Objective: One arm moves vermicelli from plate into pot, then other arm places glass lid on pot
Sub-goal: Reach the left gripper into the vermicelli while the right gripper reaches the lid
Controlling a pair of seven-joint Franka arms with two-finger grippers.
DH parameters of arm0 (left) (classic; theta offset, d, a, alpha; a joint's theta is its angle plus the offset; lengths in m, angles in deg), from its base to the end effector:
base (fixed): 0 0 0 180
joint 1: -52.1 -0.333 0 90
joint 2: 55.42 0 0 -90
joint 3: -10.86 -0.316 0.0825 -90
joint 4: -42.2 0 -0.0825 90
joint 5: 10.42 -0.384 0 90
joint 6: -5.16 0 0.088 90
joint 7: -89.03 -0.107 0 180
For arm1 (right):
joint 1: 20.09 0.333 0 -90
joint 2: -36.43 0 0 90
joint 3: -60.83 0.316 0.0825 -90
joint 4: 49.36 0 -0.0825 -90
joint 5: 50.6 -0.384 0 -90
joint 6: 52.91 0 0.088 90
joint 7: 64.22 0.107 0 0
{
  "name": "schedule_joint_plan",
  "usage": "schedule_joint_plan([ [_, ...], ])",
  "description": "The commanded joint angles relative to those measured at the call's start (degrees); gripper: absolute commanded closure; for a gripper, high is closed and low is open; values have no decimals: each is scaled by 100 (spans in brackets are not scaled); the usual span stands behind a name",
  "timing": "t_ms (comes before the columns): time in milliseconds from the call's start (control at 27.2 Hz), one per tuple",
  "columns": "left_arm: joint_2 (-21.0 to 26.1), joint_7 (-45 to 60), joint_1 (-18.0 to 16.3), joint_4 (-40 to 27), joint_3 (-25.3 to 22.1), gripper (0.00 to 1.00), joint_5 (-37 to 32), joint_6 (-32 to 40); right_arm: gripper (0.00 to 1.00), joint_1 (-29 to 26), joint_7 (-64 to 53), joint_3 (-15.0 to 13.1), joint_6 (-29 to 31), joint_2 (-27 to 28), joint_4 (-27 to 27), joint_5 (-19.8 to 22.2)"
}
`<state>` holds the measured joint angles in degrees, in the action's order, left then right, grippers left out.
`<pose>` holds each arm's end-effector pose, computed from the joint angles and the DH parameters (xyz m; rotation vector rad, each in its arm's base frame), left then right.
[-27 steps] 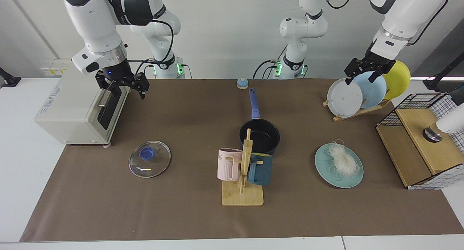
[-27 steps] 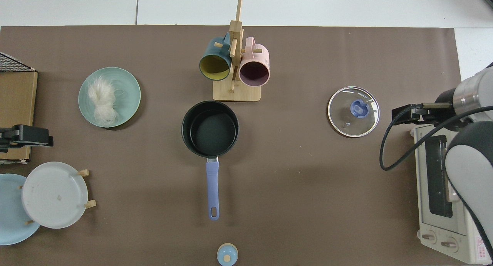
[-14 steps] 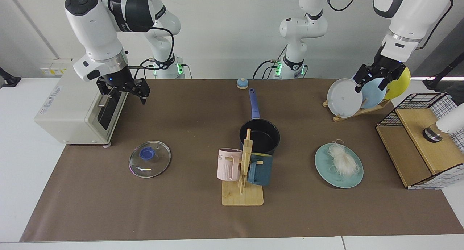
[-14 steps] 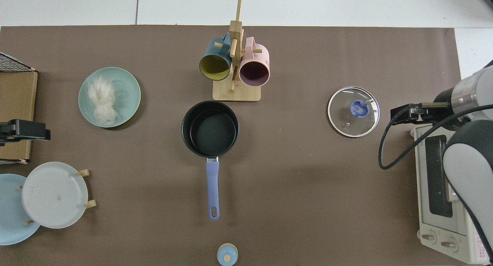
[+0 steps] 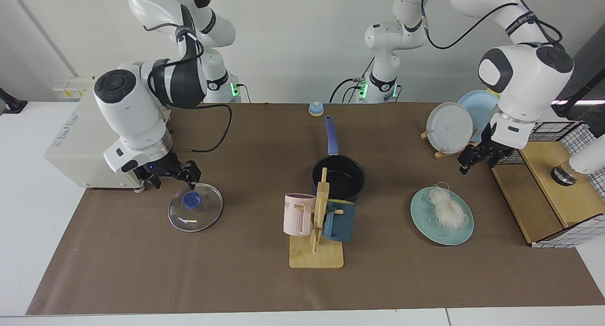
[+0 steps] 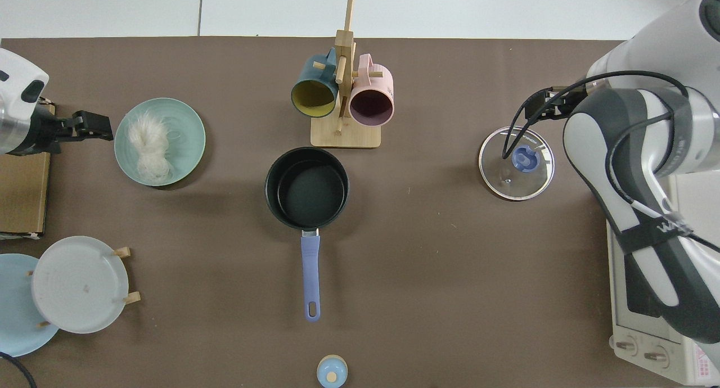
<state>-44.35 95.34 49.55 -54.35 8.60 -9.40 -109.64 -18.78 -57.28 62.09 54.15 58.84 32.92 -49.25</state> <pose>0.6313 0.0503 0.4946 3.1092 0.3109 0.1961 0.6809 0.0265 0.4729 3.1280 -0.1121 0.0665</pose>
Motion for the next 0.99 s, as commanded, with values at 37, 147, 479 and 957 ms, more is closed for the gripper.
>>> schedule_joint_plan([
  [37,676,397,79,145,-3,1,-58,-657,1,1,132,24,796,220,410,-64],
  [147,948,476,97,154,23,1,-58,-797,1,1,229,32,1263,221,832,-82],
  [479,1380,767,202,84,111,1,-14,-1598,1,-8,203,32,1642,186,1492,-99],
  [957,1687,475,220,-180,111,1,4,-2124,1,-78,168,32,1941,115,1888,-73],
])
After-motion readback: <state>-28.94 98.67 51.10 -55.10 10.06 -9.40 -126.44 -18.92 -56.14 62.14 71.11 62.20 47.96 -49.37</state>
